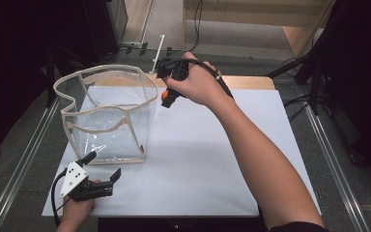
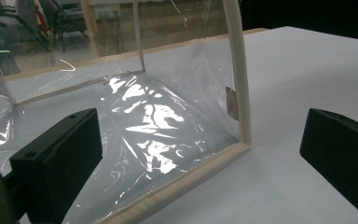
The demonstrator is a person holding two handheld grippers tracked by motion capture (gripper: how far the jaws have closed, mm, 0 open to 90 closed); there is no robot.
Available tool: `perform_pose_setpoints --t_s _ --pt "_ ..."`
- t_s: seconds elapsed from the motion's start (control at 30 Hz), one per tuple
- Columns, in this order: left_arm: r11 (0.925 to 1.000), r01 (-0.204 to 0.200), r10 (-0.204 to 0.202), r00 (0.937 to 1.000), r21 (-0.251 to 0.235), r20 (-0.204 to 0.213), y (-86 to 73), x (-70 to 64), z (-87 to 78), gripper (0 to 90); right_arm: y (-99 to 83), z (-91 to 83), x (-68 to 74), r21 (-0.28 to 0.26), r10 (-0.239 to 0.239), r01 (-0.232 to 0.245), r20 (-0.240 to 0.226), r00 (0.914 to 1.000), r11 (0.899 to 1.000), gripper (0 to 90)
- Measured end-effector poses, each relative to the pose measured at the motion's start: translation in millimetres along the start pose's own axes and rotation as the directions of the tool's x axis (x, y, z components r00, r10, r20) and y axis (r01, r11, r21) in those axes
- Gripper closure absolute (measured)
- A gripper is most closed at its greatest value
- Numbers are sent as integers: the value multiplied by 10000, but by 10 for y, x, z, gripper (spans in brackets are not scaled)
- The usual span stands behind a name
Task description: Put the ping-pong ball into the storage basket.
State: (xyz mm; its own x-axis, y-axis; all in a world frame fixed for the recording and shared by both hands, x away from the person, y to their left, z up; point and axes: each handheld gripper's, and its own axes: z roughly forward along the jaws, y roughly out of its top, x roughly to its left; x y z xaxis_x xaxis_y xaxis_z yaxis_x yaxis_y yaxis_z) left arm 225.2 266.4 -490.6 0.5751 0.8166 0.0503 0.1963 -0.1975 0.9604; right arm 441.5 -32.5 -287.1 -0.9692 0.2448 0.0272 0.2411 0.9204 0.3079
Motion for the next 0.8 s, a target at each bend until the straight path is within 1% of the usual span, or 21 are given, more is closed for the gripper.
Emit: perform_pose_setpoints --t_s 0.17,0.23,0.33,0.53,0.57,0.7,0.8 --pt "10000 34 -34 10000 -31 16 -1 0 -2 0 52 -33 -9 12 -73 73 -4 10000 10000 475" --pt "10000 24 -24 10000 -22 23 -1 2 -3 0 84 -71 -23 -85 -111 111 24 9999 9999 476" --pt "10000 23 -23 10000 -28 29 -1 2 -4 0 116 -101 -32 -26 -96 96 76 9999 10000 476" --pt "10000 18 -18 10000 -24 25 -1 3 -5 0 176 -121 -34 -42 -272 272 102 9996 9996 477" --pt "10000 22 -22 10000 -39 31 -1 2 -4 0 189 -124 -30 -3 -233 234 90 9997 9997 476" --pt "10000 23 -23 10000 -45 28 -2 1 -3 0 232 -160 -42 -151 -251 251 59 9997 9996 476" --pt "10000 34 -34 10000 -49 28 -2 3 -3 0 272 -165 -43 -41 -282 282 89 9996 9996 477"
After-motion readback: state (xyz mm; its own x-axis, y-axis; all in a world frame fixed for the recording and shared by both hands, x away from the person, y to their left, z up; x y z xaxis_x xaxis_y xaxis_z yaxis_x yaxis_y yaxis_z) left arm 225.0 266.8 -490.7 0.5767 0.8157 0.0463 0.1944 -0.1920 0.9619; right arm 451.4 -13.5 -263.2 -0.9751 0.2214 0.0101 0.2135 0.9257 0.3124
